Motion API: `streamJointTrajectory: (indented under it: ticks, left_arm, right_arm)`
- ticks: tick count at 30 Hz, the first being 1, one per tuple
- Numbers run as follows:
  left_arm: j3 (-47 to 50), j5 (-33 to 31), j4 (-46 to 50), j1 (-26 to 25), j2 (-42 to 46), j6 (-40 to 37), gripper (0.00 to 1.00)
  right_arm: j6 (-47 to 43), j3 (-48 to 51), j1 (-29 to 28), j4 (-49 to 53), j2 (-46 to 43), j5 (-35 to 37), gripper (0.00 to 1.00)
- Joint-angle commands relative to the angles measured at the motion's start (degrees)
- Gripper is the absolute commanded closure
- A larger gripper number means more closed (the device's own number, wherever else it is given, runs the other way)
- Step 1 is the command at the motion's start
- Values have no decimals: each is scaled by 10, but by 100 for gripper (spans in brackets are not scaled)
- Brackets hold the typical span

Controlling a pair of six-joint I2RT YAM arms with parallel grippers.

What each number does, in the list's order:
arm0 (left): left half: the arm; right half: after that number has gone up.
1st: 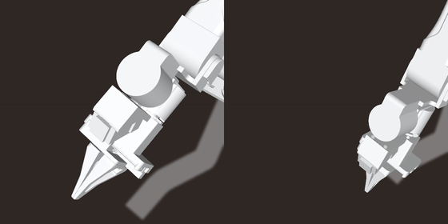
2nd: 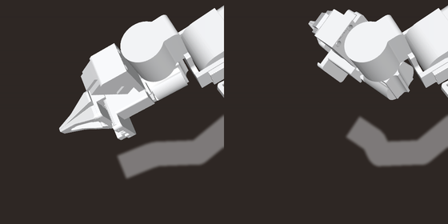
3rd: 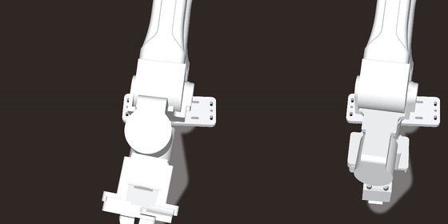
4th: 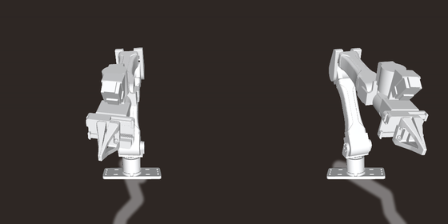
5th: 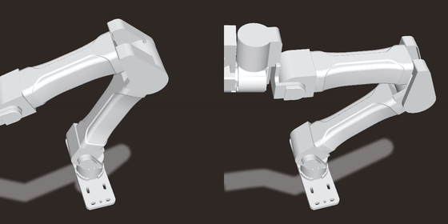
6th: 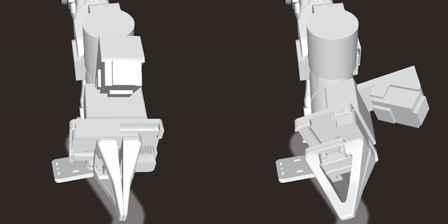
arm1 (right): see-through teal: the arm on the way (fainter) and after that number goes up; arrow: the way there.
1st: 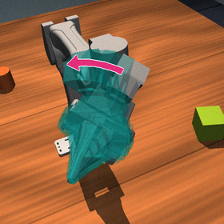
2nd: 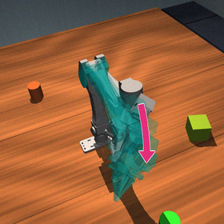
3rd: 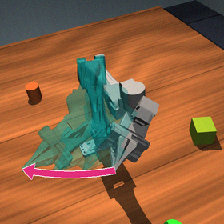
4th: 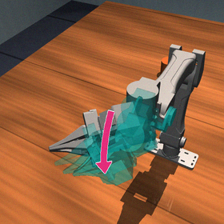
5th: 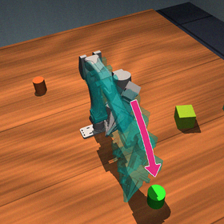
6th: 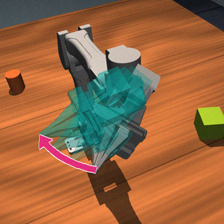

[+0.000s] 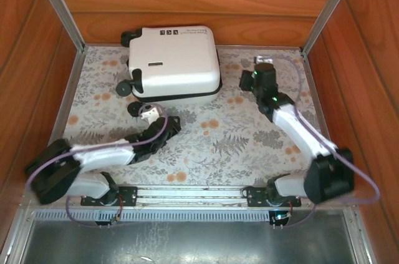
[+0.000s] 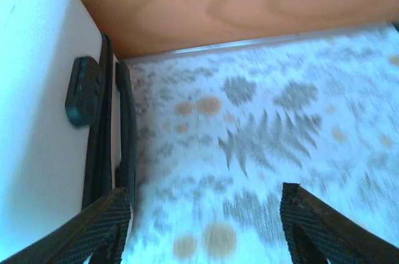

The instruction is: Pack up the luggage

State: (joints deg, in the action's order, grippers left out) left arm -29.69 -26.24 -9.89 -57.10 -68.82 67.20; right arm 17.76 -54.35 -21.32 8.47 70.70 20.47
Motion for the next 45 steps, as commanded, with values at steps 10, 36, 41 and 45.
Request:
streamJointTrajectory:
  ticks: [10, 36, 41, 45]
  left_arm:
    - [-342, -153, 539, 270, 164, -291, 61]
    - [-566, 482, 525, 556, -377, -425, 72]
    - [-409, 458, 406, 470, -270, -300, 78]
    - [-321, 371, 260, 338, -212, -182, 78]
  right_arm:
    - [130, -62, -3, 182, 4, -245, 42]
    - [118, 17, 2, 229, -131, -216, 44]
    - [94, -1, 6, 244, -128, -213, 40]
    - [78, -34, 10, 277, -114, -202, 39]
